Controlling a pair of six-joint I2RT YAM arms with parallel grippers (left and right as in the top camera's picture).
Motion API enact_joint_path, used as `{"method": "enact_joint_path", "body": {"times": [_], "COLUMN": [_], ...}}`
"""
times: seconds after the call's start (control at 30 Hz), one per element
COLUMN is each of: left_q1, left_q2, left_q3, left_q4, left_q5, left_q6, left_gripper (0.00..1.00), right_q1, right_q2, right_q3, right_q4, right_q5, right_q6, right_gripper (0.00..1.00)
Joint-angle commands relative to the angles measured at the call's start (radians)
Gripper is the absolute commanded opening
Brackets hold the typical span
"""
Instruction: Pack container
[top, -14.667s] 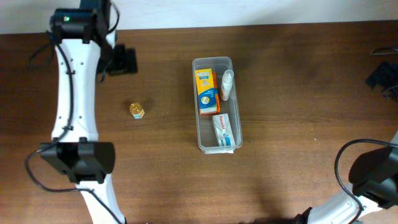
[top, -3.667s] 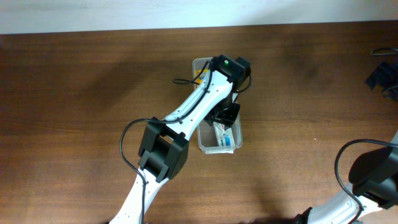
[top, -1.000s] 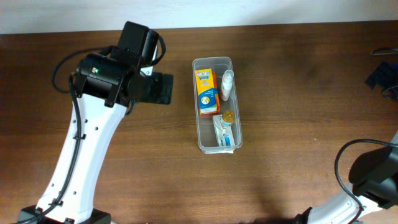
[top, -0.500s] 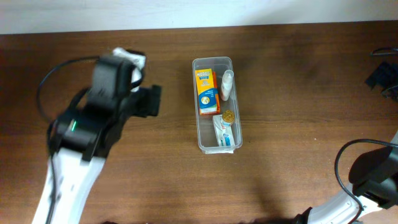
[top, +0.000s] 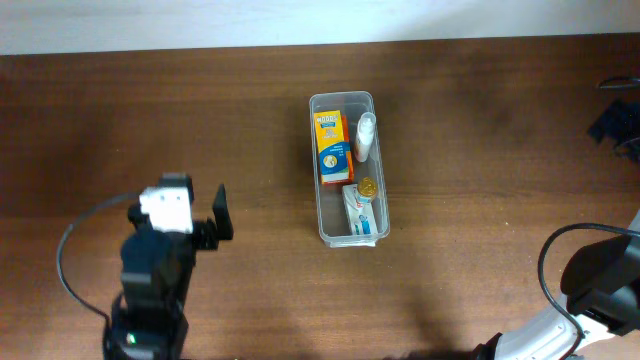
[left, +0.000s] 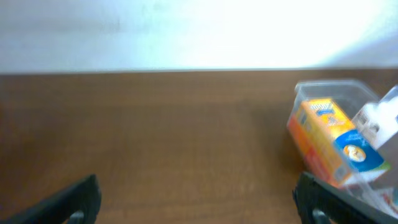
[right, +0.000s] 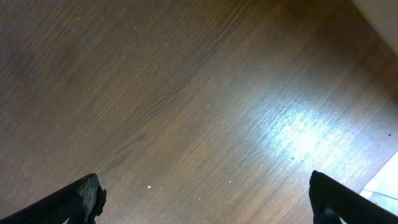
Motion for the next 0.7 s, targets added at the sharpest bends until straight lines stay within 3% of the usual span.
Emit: {"method": "enact_joint_path", "body": {"times": [0.0, 0.33, 0.67], "left_q1": [0.005, 0.093, 0.161], "left_q2": [-0.117, -0.383, -0.535], "left_q3": [-0.133, -0.418, -0.452], "left_q4": [0.087, 0.304, 0.155], "left_q5": [0.014, 0.020, 0.067], "left_q6": [0.018, 0.002, 0.003], "left_gripper": [0.99, 0.99, 0.99], "right_q1": [-0.001, -0.001, -0.001], "right_q2": [-0.003, -0.003, -0.003], "right_q3": [-0.003, -0.003, -0.003], "right_q4": [0.002, 0.002, 0.002], "right_q5": [0.002, 0.002, 0.002], "right_q6": [0.011, 0.011, 0.011], "right_gripper": [0.98, 0.98, 0.98]}}
